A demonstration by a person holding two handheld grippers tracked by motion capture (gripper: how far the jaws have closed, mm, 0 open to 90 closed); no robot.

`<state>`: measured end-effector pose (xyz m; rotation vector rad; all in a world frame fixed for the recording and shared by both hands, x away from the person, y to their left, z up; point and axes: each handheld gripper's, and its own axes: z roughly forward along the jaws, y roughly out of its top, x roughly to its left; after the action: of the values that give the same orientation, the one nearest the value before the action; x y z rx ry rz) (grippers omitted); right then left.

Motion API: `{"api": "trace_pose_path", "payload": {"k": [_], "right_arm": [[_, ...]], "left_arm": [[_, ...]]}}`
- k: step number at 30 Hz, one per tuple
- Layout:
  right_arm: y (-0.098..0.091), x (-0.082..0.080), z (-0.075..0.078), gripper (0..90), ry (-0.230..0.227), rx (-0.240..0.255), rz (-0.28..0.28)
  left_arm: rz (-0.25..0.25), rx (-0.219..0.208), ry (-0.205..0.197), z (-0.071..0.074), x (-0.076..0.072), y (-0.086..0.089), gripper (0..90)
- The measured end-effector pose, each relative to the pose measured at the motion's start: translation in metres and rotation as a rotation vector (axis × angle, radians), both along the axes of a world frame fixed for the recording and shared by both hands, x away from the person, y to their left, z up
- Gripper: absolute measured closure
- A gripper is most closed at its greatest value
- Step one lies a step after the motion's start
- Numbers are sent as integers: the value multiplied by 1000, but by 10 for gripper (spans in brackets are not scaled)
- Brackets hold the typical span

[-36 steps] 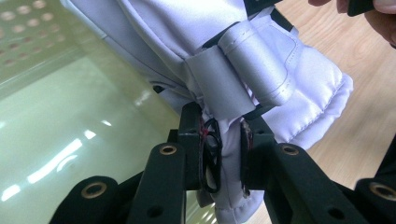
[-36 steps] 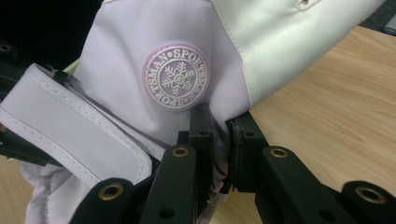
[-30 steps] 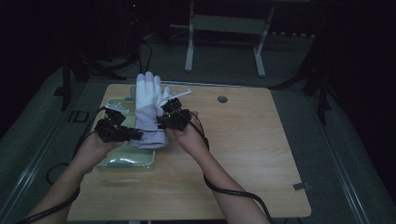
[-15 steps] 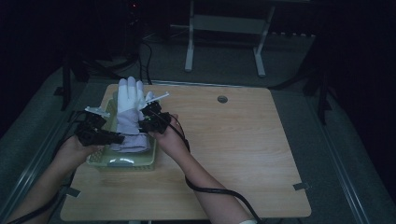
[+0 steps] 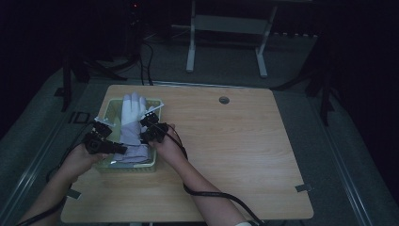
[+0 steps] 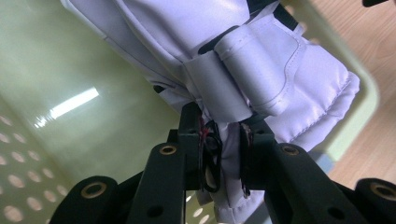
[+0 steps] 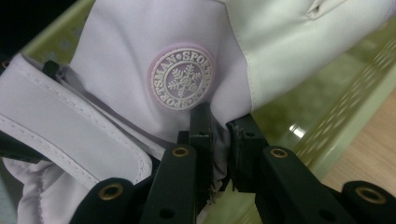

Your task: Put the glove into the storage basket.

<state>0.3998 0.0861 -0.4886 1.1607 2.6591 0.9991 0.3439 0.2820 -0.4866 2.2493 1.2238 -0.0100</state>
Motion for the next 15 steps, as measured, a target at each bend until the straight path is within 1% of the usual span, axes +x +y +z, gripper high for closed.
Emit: {"api": "trace_pose_path", "payload": {"k": [1,5,8,10,11,13,15], "right_arm": [[1,0,-2,813,8,-8,-1],[4,2,-10,810,36,-51,3],[6,3,-16,802,52,-86,12],[9,3,-19,797,62,-110,17],[9,3,-20,794,65,-118,20],[13,2,-21,766,58,-136,32],[15,2,-22,730,56,-144,27]], "left_arm": [[0,4,5,-3,0,-1,746],[2,-4,31,-14,2,-2,744],[2,6,56,-21,2,-3,742],[-2,17,70,-23,3,-3,737],[-1,30,81,-25,3,-4,731],[3,43,101,-28,4,-4,711],[5,60,107,-29,5,-4,676]]}}
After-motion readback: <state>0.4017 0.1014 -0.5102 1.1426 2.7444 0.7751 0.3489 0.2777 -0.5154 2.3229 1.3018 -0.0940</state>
